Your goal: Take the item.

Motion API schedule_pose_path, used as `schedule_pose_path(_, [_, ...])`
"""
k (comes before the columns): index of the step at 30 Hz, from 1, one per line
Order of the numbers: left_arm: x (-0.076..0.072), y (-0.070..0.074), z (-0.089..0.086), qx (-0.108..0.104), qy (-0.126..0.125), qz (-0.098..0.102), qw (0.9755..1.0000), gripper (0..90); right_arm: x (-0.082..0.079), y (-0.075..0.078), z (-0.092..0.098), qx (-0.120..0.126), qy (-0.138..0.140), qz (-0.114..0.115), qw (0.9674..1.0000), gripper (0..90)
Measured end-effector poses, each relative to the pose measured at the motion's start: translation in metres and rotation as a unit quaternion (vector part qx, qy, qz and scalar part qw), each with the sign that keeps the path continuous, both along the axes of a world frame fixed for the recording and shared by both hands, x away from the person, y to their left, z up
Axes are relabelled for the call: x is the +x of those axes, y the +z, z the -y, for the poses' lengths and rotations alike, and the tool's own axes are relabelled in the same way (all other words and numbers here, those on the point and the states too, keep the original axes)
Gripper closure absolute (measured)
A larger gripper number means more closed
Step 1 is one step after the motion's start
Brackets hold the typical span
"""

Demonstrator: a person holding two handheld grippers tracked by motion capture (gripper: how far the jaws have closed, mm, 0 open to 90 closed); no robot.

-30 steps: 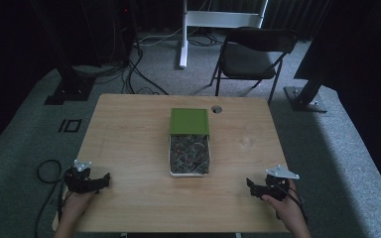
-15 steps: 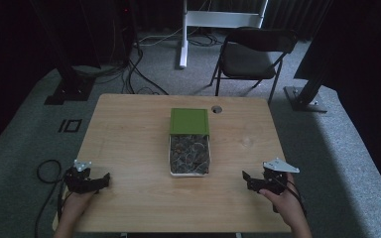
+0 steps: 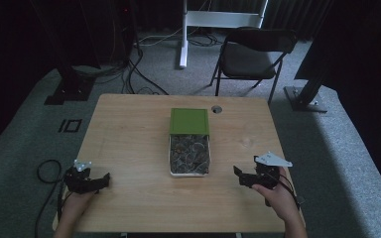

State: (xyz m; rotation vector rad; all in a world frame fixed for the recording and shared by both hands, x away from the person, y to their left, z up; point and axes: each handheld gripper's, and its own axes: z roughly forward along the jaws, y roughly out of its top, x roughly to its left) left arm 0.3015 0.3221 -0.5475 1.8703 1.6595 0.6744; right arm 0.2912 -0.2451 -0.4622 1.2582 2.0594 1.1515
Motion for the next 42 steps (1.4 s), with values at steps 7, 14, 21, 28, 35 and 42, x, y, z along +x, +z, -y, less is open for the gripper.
schedule_pose_path(7, [0.000, 0.000, 0.000, 0.000, 0.000, 0.000, 1.0000, 0.3, 0.005, 0.008, -0.015, 0.004, 0.019, 0.009, 0.9998, 11.9])
schedule_pose_path(14, [0.000, 0.000, 0.000, 0.000, 0.000, 0.000, 1.0000, 0.3, 0.007, 0.011, -0.032, 0.006, 0.040, 0.013, 0.9991, 11.9])
schedule_pose_path(21, [0.000, 0.000, 0.000, 0.000, 0.000, 0.000, 1.0000, 0.3, 0.010, 0.013, -0.049, 0.011, 0.060, 0.015, 0.9980, 11.9])
schedule_pose_path(28, [0.000, 0.000, 0.000, 0.000, 0.000, 0.000, 1.0000, 0.3, 0.012, 0.013, -0.067, 0.018, 0.080, 0.019, 0.9964, 13.7])
schedule_pose_path(35, [0.000, 0.000, 0.000, -0.001, 0.000, 0.001, 1.0000, 0.3, 0.015, 0.016, -0.085, 0.016, 0.098, 0.020, 0.9949, 13.7])
schedule_pose_path(42, [0.000, 0.000, 0.000, -0.001, 0.000, 0.001, 1.0000, 0.3, 0.017, 0.016, -0.099, 0.015, 0.113, 0.020, 0.9933, 13.9])
